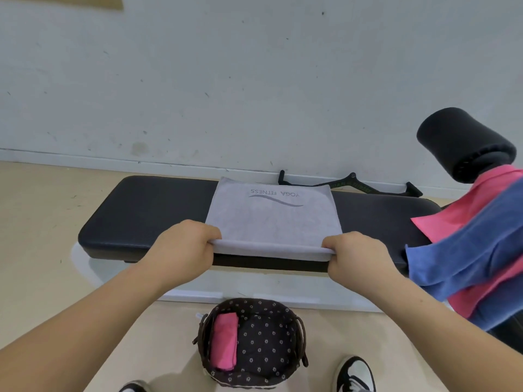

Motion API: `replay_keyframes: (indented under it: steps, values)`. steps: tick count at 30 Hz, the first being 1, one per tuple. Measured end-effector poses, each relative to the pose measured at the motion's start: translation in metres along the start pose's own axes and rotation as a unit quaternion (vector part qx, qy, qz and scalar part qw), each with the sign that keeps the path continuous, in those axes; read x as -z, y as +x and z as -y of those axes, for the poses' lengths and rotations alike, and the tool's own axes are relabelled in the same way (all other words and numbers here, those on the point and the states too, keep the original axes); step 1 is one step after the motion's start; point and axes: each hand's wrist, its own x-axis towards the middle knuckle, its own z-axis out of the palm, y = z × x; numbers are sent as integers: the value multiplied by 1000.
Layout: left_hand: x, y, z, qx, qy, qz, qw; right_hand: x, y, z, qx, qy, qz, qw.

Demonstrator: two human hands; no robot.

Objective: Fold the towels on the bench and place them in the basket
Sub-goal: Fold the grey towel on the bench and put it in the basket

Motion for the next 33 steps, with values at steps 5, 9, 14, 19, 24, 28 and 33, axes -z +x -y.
replay_keyframes:
  steps: [5,9,14,19,24,28,33]
  values:
    - [14,-3,-1,44,-163,54,984,9,-2,-25,-13,167,35,985]
    - [26,-2,-7,118,-285,23,951,14,-4,-42,-74,377,47,922]
    - [24,17,-8,189,-361,-18,913,7,20,-48,-176,548,38,816]
    - [9,59,-5,212,-340,-64,914,-8,66,-43,-217,559,-21,800]
    - [-10,101,1,204,-294,-71,931,-12,99,-43,-189,491,-76,847]
    - [-19,125,10,199,-241,-35,949,-24,120,-50,-181,426,-56,885]
    - [-24,143,16,203,-180,10,963,-25,133,-56,-165,412,-42,895]
